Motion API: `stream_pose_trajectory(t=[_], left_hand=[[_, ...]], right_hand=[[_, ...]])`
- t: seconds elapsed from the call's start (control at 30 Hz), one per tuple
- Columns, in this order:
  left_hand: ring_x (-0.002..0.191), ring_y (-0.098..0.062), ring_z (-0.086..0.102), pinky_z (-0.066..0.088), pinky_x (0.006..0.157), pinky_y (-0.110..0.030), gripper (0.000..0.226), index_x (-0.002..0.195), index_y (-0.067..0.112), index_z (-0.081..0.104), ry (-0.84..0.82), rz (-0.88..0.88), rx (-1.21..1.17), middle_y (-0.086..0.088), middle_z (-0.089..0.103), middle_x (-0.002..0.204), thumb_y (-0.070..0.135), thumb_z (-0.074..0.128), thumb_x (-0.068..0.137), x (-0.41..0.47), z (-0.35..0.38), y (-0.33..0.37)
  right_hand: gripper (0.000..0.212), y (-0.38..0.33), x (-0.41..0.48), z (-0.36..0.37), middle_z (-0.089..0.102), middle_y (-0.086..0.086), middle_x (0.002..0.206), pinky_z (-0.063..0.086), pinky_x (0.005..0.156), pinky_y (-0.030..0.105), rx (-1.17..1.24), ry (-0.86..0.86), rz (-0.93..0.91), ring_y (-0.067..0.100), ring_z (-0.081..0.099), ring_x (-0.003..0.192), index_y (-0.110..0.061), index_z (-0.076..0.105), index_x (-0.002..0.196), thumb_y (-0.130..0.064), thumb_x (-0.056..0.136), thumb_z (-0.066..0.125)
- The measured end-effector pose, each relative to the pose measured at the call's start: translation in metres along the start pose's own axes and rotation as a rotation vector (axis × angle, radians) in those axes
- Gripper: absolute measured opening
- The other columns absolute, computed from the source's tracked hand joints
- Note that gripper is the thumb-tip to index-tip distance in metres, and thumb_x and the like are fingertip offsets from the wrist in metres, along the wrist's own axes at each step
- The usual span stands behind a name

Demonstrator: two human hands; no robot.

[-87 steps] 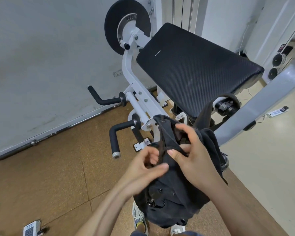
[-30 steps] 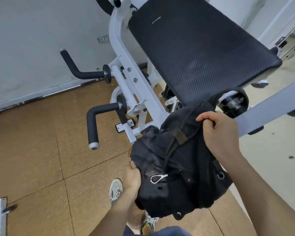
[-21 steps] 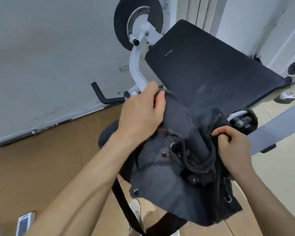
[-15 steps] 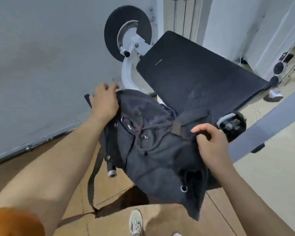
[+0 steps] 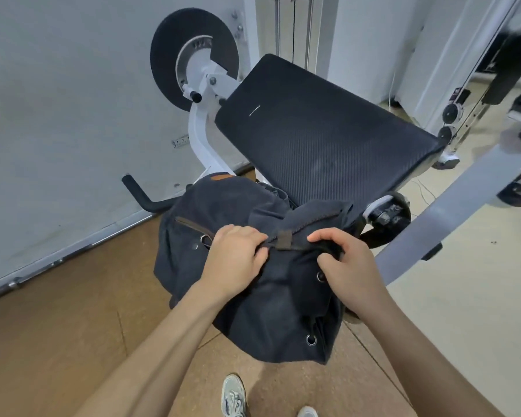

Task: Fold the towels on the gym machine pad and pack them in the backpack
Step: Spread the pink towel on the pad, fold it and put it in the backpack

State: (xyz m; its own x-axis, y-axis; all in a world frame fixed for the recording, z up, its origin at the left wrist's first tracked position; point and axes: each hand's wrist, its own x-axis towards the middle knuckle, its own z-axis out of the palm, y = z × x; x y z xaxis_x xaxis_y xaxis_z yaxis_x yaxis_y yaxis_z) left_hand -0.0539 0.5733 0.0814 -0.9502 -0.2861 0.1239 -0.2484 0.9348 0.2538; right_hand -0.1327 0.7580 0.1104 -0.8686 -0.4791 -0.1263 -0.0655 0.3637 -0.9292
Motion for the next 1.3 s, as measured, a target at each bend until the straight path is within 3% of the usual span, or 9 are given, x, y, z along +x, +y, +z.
stream_pose_trajectory(t=[0.17, 0.3, 0.4, 0.5, 0.77, 0.9, 1.1, 1.2, 1.3], left_hand=[[0.064, 0.0, 0.06, 0.045, 0.069, -0.023, 0.014, 0.086, 0.027, 0.072, -0.186, -0.177, -0.522, 0.015, 0.066, 0.065, 0.021, 0.061, 0.093, 0.005, -0.044, -0.011], [0.063, 0.003, 0.055, 0.042, 0.066, -0.015, 0.009, 0.088, 0.018, 0.074, -0.389, -0.134, -0.67, 0.016, 0.064, 0.069, 0.024, 0.067, 0.091, 0.015, -0.081, -0.009], [0.059, 0.004, 0.053, 0.038, 0.059, -0.01, 0.025, 0.089, 0.011, 0.075, -0.418, -0.07, -0.691, 0.013, 0.067, 0.069, 0.031, 0.06, 0.095, 0.025, -0.094, -0.01], [0.068, -0.008, 0.055, 0.044, 0.065, -0.034, 0.026, 0.085, 0.015, 0.074, -0.285, -0.083, -0.578, -0.005, 0.069, 0.074, 0.036, 0.06, 0.092, 0.037, -0.093, -0.02], [0.084, -0.026, 0.06, 0.048, 0.072, -0.039, 0.022, 0.094, 0.022, 0.069, 0.004, -0.141, 0.041, 0.005, 0.063, 0.076, 0.032, 0.05, 0.099, 0.079, -0.104, -0.065], [0.093, -0.029, 0.06, 0.044, 0.071, -0.035, 0.022, 0.097, 0.028, 0.069, 0.024, -0.25, 0.189, 0.001, 0.069, 0.092, 0.034, 0.048, 0.099, 0.089, -0.103, -0.1], [0.097, -0.03, 0.063, 0.05, 0.082, -0.04, 0.022, 0.081, 0.031, 0.062, -0.054, -0.502, 0.103, 0.001, 0.069, 0.093, 0.036, 0.049, 0.098, 0.085, -0.074, -0.154], [0.111, -0.029, 0.057, 0.041, 0.09, -0.042, 0.02, 0.1, 0.028, 0.066, -0.057, -0.576, 0.068, -0.002, 0.066, 0.109, 0.025, 0.047, 0.097, 0.085, -0.049, -0.139], [0.118, -0.022, 0.051, 0.039, 0.099, -0.046, 0.033, 0.114, 0.03, 0.065, 0.07, -0.303, 0.023, 0.004, 0.06, 0.121, 0.017, 0.046, 0.091, 0.071, -0.039, -0.095]], right_hand=[[0.058, -0.013, -0.006, -0.009, 0.042, 0.002, 0.114, 0.041, 0.081, 0.036, -0.772, 0.131, -0.197, 0.025, 0.043, 0.106, -0.034, 0.046, 0.131, -0.035, 0.076, 0.063], [0.069, -0.045, 0.002, 0.018, 0.042, -0.003, 0.137, 0.026, 0.102, 0.048, -0.821, -0.059, -0.404, 0.021, 0.034, 0.13, -0.029, 0.04, 0.139, -0.056, 0.078, 0.059], [0.023, -0.065, 0.03, 0.041, 0.057, -0.013, 0.095, 0.029, 0.097, 0.042, -0.745, -0.364, -0.319, 0.016, 0.053, 0.107, -0.03, 0.05, 0.097, -0.051, 0.088, 0.049], [0.032, -0.073, 0.054, 0.044, 0.051, -0.006, 0.085, 0.033, 0.077, 0.039, -0.806, -0.345, -0.388, 0.02, 0.049, 0.084, -0.025, 0.039, 0.072, -0.046, 0.096, 0.039], [0.037, 0.001, 0.056, 0.022, 0.052, -0.002, 0.065, 0.032, 0.071, 0.037, -0.995, 0.019, -0.648, 0.024, 0.057, 0.068, -0.017, 0.051, 0.059, -0.037, 0.089, 0.04], [0.037, 0.026, 0.045, 0.012, 0.062, -0.011, 0.082, 0.031, 0.083, 0.041, -1.071, 0.037, -0.581, 0.019, 0.058, 0.093, -0.023, 0.068, 0.066, -0.043, 0.082, 0.041], [0.043, 0.043, 0.036, 0.023, 0.062, -0.008, 0.086, 0.037, 0.084, 0.047, -1.108, -0.064, -0.58, 0.022, 0.058, 0.093, -0.026, 0.07, 0.072, -0.046, 0.083, 0.034], [0.047, 0.049, 0.04, 0.026, 0.062, -0.008, 0.084, 0.039, 0.081, 0.046, -1.102, -0.082, -0.648, 0.021, 0.058, 0.09, -0.025, 0.07, 0.072, -0.046, 0.088, 0.032], [0.048, 0.049, 0.044, 0.03, 0.061, -0.01, 0.083, 0.037, 0.081, 0.045, -1.035, -0.057, -0.654, 0.021, 0.057, 0.089, -0.023, 0.068, 0.071, -0.044, 0.093, 0.032]])
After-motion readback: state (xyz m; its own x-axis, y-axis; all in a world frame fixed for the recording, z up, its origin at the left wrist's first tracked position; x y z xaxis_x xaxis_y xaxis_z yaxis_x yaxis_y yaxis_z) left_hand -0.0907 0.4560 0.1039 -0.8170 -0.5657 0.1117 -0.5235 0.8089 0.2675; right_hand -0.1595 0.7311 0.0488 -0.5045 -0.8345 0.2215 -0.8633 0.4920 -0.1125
